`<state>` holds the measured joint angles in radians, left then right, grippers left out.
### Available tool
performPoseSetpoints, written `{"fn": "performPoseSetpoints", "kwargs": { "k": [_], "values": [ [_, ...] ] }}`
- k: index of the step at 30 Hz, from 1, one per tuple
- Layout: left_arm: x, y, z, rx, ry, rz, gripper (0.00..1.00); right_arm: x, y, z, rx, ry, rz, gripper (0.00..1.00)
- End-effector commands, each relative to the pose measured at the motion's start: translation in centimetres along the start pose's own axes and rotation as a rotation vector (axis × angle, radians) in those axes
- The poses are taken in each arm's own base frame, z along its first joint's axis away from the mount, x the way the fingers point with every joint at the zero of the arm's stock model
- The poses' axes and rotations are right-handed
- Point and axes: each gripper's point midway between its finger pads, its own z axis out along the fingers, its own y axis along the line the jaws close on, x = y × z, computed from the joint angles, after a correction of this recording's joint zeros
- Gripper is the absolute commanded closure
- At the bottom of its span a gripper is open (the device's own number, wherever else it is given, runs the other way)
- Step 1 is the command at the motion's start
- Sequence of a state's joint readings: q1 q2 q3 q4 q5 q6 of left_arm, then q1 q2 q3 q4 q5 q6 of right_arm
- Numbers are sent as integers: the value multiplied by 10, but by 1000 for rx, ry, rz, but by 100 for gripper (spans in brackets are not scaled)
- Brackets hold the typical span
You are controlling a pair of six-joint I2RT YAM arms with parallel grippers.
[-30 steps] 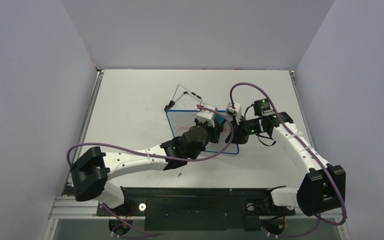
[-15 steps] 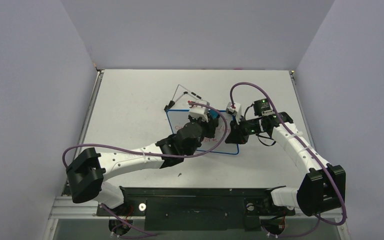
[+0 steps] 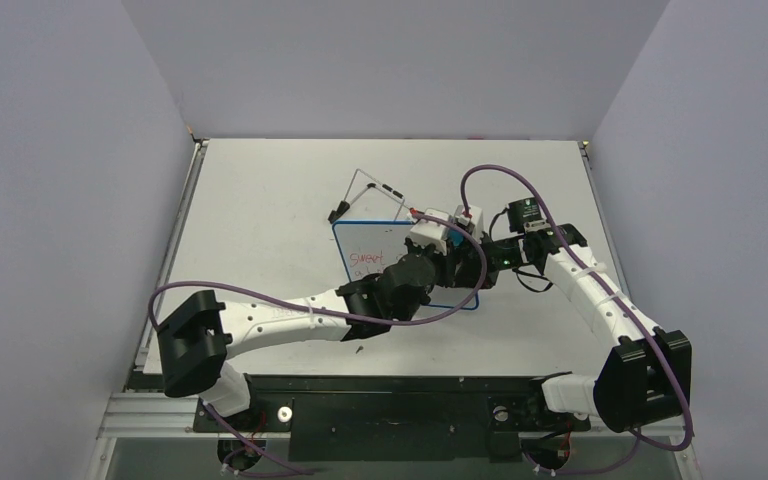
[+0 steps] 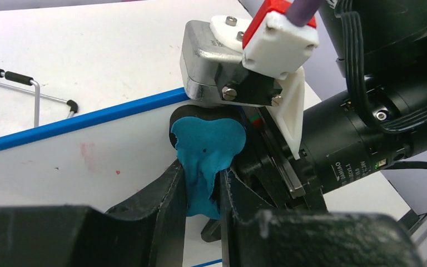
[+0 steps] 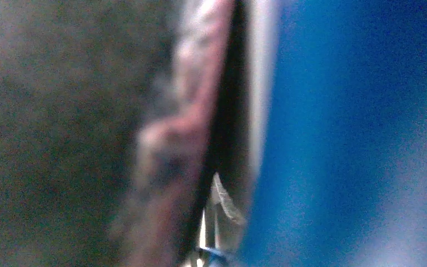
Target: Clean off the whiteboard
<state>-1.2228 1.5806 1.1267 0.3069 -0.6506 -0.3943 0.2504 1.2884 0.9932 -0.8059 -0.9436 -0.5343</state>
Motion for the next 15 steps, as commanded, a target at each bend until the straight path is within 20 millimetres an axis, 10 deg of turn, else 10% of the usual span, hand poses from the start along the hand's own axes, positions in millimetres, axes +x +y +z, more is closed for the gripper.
{"fn": "performPoseSetpoints", "kwargs": {
  "k": [1, 15],
  "values": [
    [6, -2, 5, -1, 41, 24, 100, 0, 18, 0, -65, 18, -61, 100],
    [-5, 113, -11, -332, 1, 52, 100, 0, 19, 0, -65, 18, -61, 100]
  ]
}}
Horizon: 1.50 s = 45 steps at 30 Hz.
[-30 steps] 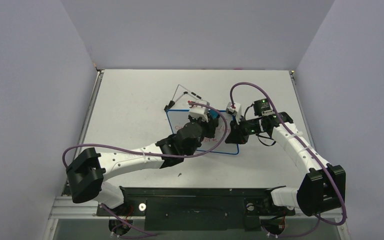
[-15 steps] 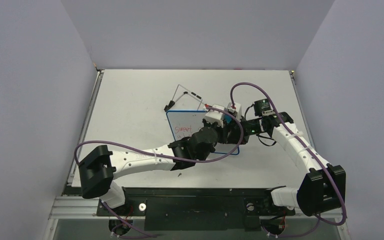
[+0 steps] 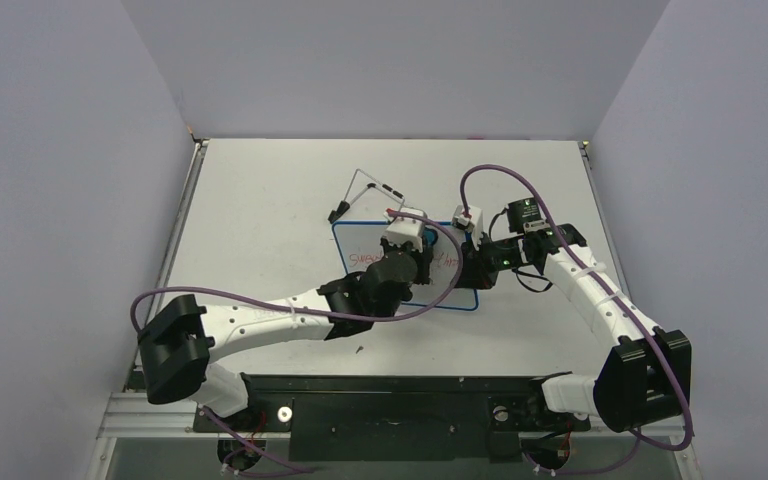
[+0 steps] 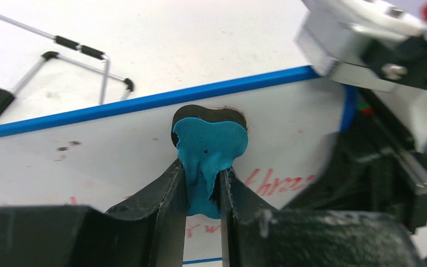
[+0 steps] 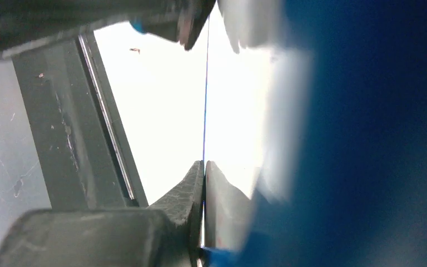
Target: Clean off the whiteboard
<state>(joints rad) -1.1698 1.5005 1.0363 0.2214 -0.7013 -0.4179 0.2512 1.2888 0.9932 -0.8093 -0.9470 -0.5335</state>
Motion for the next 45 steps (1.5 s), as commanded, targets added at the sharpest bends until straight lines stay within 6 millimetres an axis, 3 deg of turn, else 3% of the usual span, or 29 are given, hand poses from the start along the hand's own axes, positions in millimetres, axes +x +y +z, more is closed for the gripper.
{"fn": "performPoseSetpoints", "kwargs": {
  "k": [1, 6, 14, 19, 22, 23, 24, 25, 35, 45],
  "values": [
    [-12, 61, 7, -209, -34, 18, 100, 0, 18, 0, -61, 18, -65, 100],
    [-16, 42, 10, -142, -32, 27, 100, 0, 18, 0, -61, 18, -65, 100],
    [-23, -27, 6, 18, -11, 99, 100, 0, 18, 0, -62, 17, -66, 100],
    [-7, -65, 2, 152, 39, 140, 100, 0, 18, 0, -62, 17, -68, 100],
    [5, -76, 4, 192, 87, 182, 100, 0, 18, 0, -63, 17, -68, 100],
    [14, -73, 4, 182, 121, 212, 100, 0, 18, 0, -62, 18, -67, 100],
    [10, -75, 5, 177, 120, 215, 100, 0, 18, -1, -62, 17, -68, 100],
    [22, -64, 5, 140, 163, 262, 100, 0, 18, -1, -62, 17, -67, 100],
    [41, 1, 8, -155, 271, 431, 100, 0, 18, -1, -62, 17, -68, 100],
    [54, 49, 5, -257, 243, 382, 100, -1, 19, -1, -65, 17, -69, 100]
  ]
}}
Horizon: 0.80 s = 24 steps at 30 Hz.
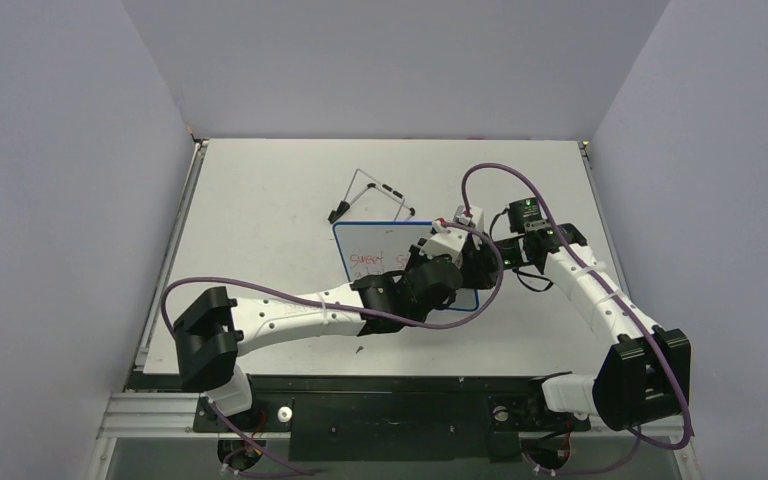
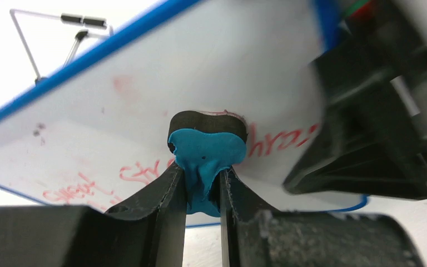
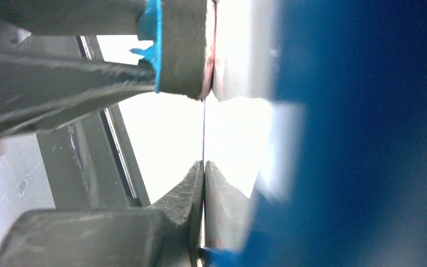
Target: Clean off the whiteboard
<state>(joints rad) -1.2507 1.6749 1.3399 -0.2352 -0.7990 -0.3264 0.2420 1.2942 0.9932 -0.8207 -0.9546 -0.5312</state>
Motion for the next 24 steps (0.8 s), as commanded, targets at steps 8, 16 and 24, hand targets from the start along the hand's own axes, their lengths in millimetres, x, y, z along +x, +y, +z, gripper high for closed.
{"fn": "performPoseSetpoints", "kwargs": {
  "k": [8, 16, 24],
  "values": [
    [33, 70, 16, -134, -18, -78, 100, -2, 19, 0, -59, 17, -89, 100],
    [-10, 84, -13, -11, -158, -269, 100, -1, 18, 1, -59, 19, -88, 100],
    [-32, 124, -56, 147, -271, -477, 100, -1, 18, 0, -55, 21, -89, 100]
  ]
}}
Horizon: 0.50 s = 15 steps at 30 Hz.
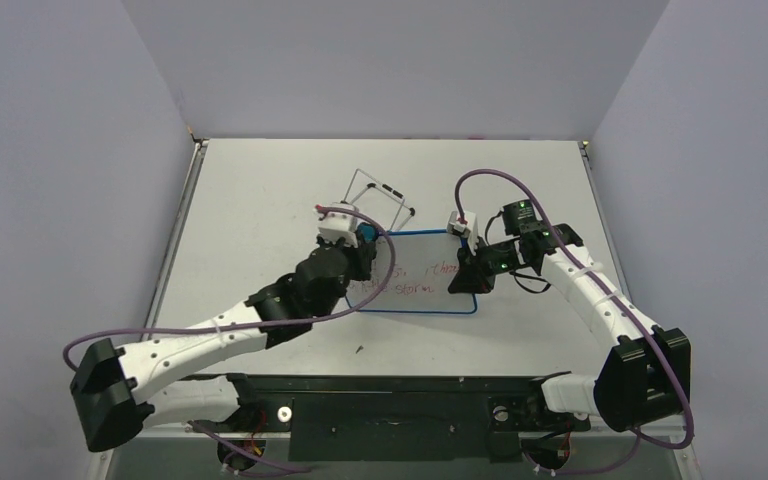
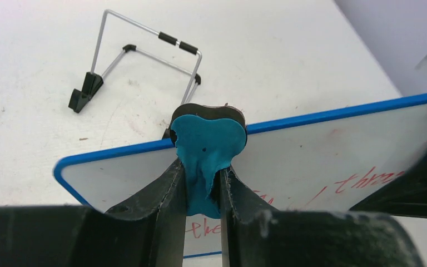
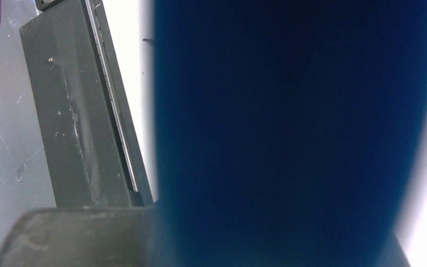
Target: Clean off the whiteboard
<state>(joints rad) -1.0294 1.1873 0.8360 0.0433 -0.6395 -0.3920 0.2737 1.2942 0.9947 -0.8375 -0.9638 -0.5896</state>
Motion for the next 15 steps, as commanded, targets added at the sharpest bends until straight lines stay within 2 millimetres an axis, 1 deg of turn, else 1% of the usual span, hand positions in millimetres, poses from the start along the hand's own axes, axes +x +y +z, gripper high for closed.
{"fn": "performPoseSetpoints", "kwargs": {
  "k": [1, 2, 3, 4, 5, 6, 7, 8, 9, 10, 12, 15],
  "values": [
    [-41, -2, -24, 155, -114, -190, 100, -2, 9, -4, -18, 8, -23, 100],
    [-41, 5, -31, 171, -117, -209, 100, -2, 8, -4, -14, 10, -23, 100],
    [-39, 7, -35, 189, -112, -214, 100, -2, 8, -4, -13, 10, -22, 100],
    [-34, 17, -40, 180, -106, -222, 100, -2, 6, -4, -8, 12, -22, 100],
    [-30, 18, -43, 196, -93, -225, 100, -1, 6, -4, -6, 14, -20, 100],
    [-22, 26, -46, 187, -80, -225, 100, 0, 4, -5, 1, 17, -18, 100],
    [-17, 25, -49, 208, -66, -233, 100, 0, 3, -6, 5, 17, -14, 100],
    [-11, 30, -52, 216, -68, -243, 100, 0, 3, -6, 6, 17, -13, 100],
    [-11, 24, -55, 257, -71, -267, 100, 0, 2, -7, 12, 14, -11, 100],
    [-8, 26, -56, 269, -70, -276, 100, 0, 1, -7, 14, 13, -10, 100],
    [-8, 19, -57, 311, -73, -298, 100, 1, 0, -7, 17, 11, -3, 100],
    [-14, 7, -49, 349, -87, -325, 100, 2, -1, -7, 24, 8, 8, 100]
  ]
}}
